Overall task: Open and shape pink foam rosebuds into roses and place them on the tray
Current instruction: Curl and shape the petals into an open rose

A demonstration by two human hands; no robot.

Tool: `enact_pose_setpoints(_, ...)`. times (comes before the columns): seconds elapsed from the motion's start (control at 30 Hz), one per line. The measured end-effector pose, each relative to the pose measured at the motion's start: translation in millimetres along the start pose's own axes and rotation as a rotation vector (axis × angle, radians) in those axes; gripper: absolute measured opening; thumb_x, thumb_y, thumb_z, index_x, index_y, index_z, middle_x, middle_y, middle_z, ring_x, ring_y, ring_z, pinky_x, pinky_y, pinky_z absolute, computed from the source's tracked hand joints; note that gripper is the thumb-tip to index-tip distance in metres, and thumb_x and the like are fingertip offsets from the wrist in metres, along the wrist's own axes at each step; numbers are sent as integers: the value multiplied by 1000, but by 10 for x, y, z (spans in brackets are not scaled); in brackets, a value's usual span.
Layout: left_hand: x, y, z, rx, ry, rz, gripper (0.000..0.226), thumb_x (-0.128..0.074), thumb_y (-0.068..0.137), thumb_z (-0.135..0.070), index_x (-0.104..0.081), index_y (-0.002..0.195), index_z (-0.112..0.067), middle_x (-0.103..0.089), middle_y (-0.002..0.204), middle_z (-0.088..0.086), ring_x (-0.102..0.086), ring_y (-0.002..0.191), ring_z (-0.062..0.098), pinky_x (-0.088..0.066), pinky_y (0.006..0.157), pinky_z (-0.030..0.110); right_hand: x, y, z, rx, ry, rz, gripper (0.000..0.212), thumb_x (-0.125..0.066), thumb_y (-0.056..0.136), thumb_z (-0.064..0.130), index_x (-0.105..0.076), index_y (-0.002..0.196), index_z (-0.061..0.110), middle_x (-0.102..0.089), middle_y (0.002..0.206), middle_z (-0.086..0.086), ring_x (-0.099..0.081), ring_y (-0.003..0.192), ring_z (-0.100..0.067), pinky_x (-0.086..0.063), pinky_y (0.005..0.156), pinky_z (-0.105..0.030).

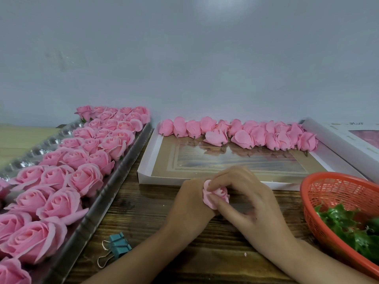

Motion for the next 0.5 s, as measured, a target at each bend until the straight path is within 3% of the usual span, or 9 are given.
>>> enact_pose_setpoints(0.03, -1, 24, -3, 18, 9, 31, 21, -50, 87, 14, -65, 78, 2, -58, 50, -19, -52, 59, -21, -40, 62, 4, 0, -2, -1, -2, 1, 0, 2, -68, 88, 19, -66, 88, 18, -64, 92, 13, -61, 89, -13, -46, 77, -29)
enact_pose_setpoints(0.1, 15, 22, -17, -11, 52, 5, 44, -52, 87, 10, -52, 58, -23, -56, 50, -29, -52, 59, -20, -39, 60, 5, -4, -4, 1, -2, -10, 0, 7, -72, 85, 14, -66, 87, 17, -63, 91, 12, -60, 88, -13, -46, 77, -28)
enact_pose_setpoints(0.17, 30, -8, -57, -115, 123, -53, 38, -56, 84, -12, -45, 57, -37, -54, 57, -36, -53, 63, -16, -40, 59, 7, -7, -4, 0, 3, -22, 4, 9, -74, 83, 13, -66, 85, 16, -63, 91, 12, -59, 89, -11, -45, 78, -26)
enact_pose_setpoints(0.23, 29, -60, -101, -184, 188, -105, 28, -56, 75, -22, -47, 56, -40, -55, 66, -38, -54, 67, -17, -41, 60, 4, -19, -5, 1, 6, -31, 19, 9, -75, 83, 16, -67, 84, 17, -60, 93, 13, -58, 91, -9, -43, 81, -21)
enact_pose_setpoints(0.37, 28, -43, -88, -200, 228, -153, 47, -63, 81, -2, -42, 61, -39, -53, 53, -21, -49, 69, -27, -39, 62, 5, -35, -14, -2, -15, -18, 43, 3, -69, 86, 24, -68, 85, 21, -54, 100, 16, -57, 97, -7, -40, 84, -15)
enact_pose_setpoints(0.5, 43, -70, -167, -194, 191, -106, 41, -59, 83, -13, -43, 57, -41, -55, 57, -36, -52, 65, -24, -40, 59, 5, -27, -4, 3, 4, -18, 35, 8, -62, 92, 24, -68, 89, 19, -57, 98, 16, -57, 95, -7, -40, 82, -18)
Point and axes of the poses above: each hand's wrist, its own y-axis towards the middle knuckle, its own x-axis out of the back of the hand, z = x × y, the point moved 3 cm from there along y, towards the middle knuckle
